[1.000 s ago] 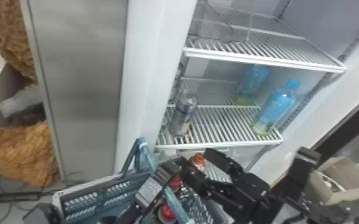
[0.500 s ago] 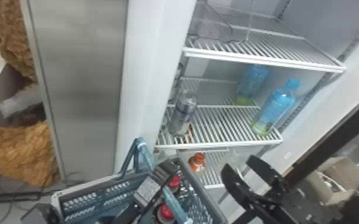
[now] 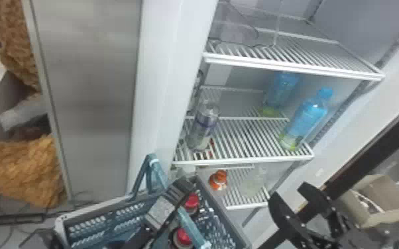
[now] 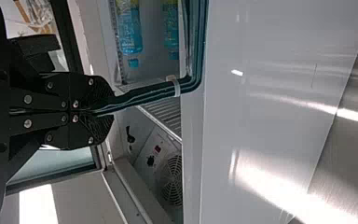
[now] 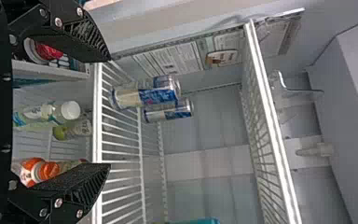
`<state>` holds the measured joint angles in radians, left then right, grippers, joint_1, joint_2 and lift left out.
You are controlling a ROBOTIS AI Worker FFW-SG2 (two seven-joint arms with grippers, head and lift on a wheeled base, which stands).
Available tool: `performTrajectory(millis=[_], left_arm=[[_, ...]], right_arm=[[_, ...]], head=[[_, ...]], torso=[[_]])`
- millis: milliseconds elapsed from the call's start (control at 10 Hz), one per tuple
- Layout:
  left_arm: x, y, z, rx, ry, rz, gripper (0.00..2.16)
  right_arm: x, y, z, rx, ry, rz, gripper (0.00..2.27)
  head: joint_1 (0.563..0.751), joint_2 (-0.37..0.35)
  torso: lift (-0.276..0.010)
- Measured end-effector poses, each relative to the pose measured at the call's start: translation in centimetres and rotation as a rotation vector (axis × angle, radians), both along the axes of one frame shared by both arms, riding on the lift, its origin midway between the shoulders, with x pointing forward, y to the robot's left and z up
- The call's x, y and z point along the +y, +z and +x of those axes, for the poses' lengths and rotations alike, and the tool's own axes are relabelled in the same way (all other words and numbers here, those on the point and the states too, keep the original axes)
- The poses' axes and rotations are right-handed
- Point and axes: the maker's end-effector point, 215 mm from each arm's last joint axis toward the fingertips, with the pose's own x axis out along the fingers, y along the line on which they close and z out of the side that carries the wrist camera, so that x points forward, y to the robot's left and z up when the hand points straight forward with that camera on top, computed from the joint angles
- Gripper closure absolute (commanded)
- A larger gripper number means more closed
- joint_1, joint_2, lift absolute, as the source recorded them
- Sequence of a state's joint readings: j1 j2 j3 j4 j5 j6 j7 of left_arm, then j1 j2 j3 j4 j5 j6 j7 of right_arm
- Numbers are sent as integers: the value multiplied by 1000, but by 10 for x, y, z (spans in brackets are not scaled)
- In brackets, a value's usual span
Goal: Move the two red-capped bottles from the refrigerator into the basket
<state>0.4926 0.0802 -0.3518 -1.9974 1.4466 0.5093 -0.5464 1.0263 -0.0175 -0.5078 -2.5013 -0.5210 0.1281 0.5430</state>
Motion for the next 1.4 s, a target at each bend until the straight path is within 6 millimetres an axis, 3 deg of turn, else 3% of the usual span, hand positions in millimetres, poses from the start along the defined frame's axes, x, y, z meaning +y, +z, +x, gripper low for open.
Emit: performTrajectory(millis=[300,600,1400], left_arm=[[12,2,5,-2,39,-1,1204],[19,2,7,-1,60,1,1204],[19,0,7,4,58,8,1204]], right_arm=[[-18,7,-8,-56,-46,-24,231],[-29,-8,-23,-16,-62,-53,231],[-31,-11,-24,-13,-64,-64,233]], head=[[695,-350],[695,-350],[695,-350]], torso=[[0],[0],[0]])
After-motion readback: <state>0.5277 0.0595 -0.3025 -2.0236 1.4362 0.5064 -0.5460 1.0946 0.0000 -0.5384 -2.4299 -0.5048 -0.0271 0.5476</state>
